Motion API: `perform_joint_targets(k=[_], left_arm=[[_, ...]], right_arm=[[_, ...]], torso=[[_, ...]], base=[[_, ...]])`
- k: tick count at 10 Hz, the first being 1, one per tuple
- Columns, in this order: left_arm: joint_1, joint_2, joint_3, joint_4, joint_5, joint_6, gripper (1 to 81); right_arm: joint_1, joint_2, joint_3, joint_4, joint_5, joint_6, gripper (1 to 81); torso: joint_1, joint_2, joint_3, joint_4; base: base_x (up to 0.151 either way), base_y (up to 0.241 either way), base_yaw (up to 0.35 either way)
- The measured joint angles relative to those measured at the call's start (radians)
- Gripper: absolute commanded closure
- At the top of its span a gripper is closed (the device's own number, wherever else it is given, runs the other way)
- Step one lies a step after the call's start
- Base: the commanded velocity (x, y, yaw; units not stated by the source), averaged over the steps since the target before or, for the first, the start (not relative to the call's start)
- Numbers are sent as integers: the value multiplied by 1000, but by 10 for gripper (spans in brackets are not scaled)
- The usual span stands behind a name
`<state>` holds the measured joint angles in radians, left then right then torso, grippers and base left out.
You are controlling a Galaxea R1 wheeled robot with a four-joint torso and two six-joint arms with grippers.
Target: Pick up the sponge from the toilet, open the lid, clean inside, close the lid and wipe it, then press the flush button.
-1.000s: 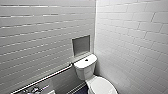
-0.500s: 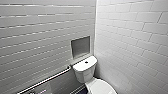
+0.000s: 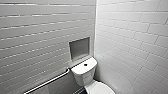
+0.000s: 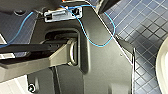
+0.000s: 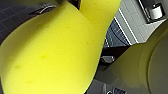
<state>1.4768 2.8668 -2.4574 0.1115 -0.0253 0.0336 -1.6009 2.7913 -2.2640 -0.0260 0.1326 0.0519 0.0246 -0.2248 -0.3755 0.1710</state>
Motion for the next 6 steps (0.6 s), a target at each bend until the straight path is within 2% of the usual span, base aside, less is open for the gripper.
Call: perform_joint_targets(k=[6], left_arm=[[1, 0, 3, 0, 1, 0, 10]], right_arm=[[0, 1, -4, 0, 0, 0, 811]], torso=[[0, 0, 0, 0]], base=[[119, 0, 0]])
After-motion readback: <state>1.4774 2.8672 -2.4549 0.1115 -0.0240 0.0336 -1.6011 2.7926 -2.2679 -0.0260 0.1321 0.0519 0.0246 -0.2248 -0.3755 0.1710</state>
